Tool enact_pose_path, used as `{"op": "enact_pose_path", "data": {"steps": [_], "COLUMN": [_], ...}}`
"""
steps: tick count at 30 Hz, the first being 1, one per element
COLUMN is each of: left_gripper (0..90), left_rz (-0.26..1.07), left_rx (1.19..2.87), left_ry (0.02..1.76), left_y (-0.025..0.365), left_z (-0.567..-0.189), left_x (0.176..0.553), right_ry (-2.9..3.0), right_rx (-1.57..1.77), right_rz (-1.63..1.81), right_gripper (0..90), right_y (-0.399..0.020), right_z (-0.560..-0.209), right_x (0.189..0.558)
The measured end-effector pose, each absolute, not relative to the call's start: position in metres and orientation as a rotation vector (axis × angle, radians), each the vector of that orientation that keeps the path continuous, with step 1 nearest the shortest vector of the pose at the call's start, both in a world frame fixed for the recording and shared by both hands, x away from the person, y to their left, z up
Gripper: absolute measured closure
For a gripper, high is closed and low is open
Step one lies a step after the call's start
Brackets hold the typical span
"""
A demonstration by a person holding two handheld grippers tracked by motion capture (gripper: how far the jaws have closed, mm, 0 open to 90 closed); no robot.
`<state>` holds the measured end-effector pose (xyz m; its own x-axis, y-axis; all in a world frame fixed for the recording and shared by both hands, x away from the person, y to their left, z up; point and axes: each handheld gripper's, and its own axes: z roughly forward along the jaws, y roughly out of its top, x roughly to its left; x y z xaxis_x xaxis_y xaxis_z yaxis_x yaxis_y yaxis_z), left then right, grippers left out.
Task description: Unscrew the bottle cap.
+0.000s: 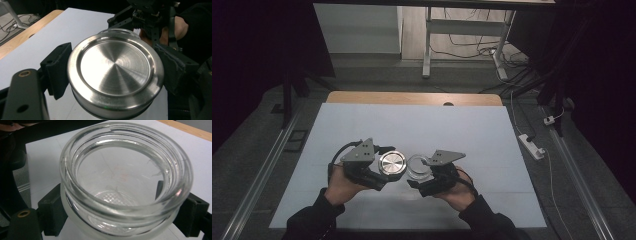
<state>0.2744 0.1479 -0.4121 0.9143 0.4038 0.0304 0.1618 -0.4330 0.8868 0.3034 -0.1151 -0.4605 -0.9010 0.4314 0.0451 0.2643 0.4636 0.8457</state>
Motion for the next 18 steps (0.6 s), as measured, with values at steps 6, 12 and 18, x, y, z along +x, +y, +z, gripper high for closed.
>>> {"op": "enact_pose_path", "data": {"steps": [6, 12, 18], "left_gripper": [20.0, 20.0, 20.0], "left_rz": [0.301, 0.316, 0.334], "left_rx": [2.019, 2.020, 2.015], "left_ry": [0.427, 0.445, 0.473], "left_y": [0.153, 0.158, 0.163], "left_z": [-0.415, -0.418, -0.420], "left_x": [0.272, 0.273, 0.277], "right_ry": [2.522, 2.519, 2.520], "right_rx": [0.625, 0.630, 0.621], "right_rz": [1.413, 1.414, 1.419], "right_gripper": [14.4, 14.4, 14.4], "right_y": [-0.118, -0.119, -0.120], "right_z": [-0.460, -0.460, -0.459], "right_x": [0.306, 0.306, 0.305]}}
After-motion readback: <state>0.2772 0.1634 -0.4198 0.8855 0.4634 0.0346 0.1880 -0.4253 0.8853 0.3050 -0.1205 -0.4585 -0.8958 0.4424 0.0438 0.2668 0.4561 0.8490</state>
